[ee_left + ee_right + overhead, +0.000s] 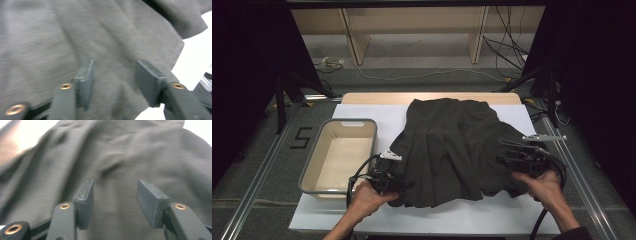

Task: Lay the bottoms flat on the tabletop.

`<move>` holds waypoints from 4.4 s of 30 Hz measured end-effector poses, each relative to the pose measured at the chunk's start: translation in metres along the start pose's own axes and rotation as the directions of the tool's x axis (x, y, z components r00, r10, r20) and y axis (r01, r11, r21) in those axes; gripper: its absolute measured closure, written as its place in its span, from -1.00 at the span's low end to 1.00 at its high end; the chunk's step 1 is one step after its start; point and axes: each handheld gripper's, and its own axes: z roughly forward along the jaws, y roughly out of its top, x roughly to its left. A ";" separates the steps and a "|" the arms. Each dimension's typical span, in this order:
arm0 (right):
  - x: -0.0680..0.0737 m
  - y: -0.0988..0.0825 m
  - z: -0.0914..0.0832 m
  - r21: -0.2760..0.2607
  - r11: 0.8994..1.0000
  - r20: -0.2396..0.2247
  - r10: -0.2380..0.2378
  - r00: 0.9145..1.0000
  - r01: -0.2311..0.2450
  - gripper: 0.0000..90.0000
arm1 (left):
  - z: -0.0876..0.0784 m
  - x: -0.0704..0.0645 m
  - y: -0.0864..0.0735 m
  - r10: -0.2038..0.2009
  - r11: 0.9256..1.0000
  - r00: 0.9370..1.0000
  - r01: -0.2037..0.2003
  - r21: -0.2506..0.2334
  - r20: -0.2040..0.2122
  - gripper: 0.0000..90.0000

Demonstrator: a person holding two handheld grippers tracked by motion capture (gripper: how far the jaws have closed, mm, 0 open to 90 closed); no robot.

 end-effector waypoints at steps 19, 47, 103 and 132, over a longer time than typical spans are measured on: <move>0.004 -0.005 0.010 0.032 0.997 0.006 -0.068 0.998 0.067 0.24 | 0.018 0.005 -0.007 -0.013 0.993 0.996 0.022 0.114 -0.083 -0.44; 0.051 -0.026 0.046 0.320 0.931 -0.074 -0.158 0.985 0.173 0.98 | 0.046 0.002 -0.015 0.079 0.979 0.996 -0.069 0.194 -0.044 0.96; -0.034 -0.011 0.029 0.347 0.938 0.065 -0.009 0.998 -0.014 0.98 | 0.013 0.007 -0.007 -0.020 0.999 0.994 0.024 0.039 -0.108 -0.28; -0.139 0.008 0.059 0.220 0.971 0.260 0.038 0.965 -0.098 -0.21 | 0.042 0.016 0.017 -0.065 0.993 0.985 0.079 0.085 -0.157 -0.45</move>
